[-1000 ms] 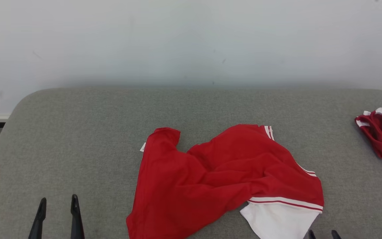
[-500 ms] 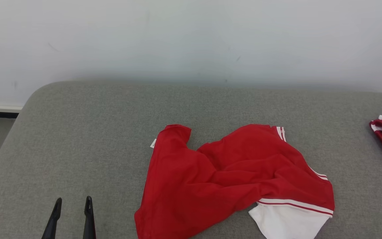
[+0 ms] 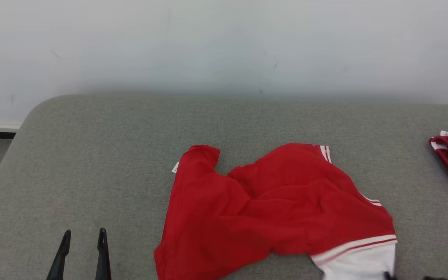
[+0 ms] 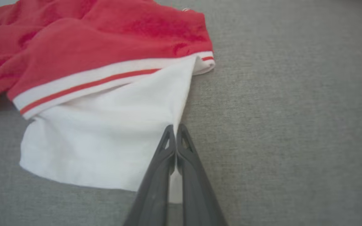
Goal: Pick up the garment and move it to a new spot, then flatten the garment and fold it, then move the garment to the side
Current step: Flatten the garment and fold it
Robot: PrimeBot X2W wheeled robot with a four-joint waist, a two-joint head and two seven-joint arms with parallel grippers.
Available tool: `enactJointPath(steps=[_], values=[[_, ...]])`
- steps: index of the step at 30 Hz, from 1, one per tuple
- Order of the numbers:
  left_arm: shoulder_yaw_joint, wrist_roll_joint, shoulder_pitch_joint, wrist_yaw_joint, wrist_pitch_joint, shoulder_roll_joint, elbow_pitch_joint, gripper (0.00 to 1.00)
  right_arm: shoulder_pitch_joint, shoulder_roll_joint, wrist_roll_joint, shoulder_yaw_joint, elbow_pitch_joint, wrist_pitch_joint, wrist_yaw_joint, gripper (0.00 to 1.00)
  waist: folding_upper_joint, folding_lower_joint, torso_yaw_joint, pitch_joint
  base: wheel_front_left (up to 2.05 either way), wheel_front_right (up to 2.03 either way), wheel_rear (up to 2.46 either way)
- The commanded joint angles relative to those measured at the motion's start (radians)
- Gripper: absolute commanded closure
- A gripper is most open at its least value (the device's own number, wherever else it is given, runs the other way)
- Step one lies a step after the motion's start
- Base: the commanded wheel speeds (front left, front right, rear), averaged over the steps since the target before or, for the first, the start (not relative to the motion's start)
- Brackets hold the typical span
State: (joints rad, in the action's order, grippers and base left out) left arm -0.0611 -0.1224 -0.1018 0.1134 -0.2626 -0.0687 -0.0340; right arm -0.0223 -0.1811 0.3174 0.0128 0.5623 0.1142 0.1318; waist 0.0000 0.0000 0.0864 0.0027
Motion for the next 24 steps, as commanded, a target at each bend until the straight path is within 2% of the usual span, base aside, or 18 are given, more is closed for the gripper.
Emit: enactJointPath(steps=[1,8,13,14,15,24], values=[[-0.005,0.005,-0.001,0.000,-0.003,0.004,-0.001,0.00,-0.017,-0.027,0.006,-0.019,-0.009,0.007,-0.002,1.00,0.0000,0.0000,-0.007,-0.005,0.00,0.00,0.00],[-0.008,0.006,-0.010,0.005,-0.003,0.009,-0.006,0.00,-0.077,-0.117,0.019,-0.088,-0.072,-0.029,-0.002,1.00,0.0000,0.0000,-0.027,-0.011,0.00,0.00,0.00],[-0.006,0.006,-0.007,0.007,-0.003,0.012,-0.009,0.00,-0.095,-0.126,0.022,-0.104,-0.100,-0.048,-0.002,1.00,0.0000,0.0000,-0.033,-0.011,0.00,0.00,0.00],[-0.006,0.006,-0.008,0.008,-0.003,0.012,-0.010,0.00,-0.094,-0.118,0.018,-0.105,-0.113,-0.043,-0.002,0.76,0.0000,0.0000,-0.035,-0.011,0.00,0.00,0.00],[-0.005,0.007,-0.008,0.009,-0.003,0.013,-0.011,0.00,-0.095,-0.108,0.019,-0.102,-0.121,-0.041,-0.002,0.00,0.0000,0.0000,-0.036,-0.011,0.00,0.00,0.00],[-0.012,0.011,-0.020,0.010,-0.003,0.014,-0.016,0.00,-0.117,-0.062,-0.037,-0.129,-0.236,0.069,-0.002,0.00,0.0000,0.0000,-0.040,-0.026,0.00,0.00,0.00]])
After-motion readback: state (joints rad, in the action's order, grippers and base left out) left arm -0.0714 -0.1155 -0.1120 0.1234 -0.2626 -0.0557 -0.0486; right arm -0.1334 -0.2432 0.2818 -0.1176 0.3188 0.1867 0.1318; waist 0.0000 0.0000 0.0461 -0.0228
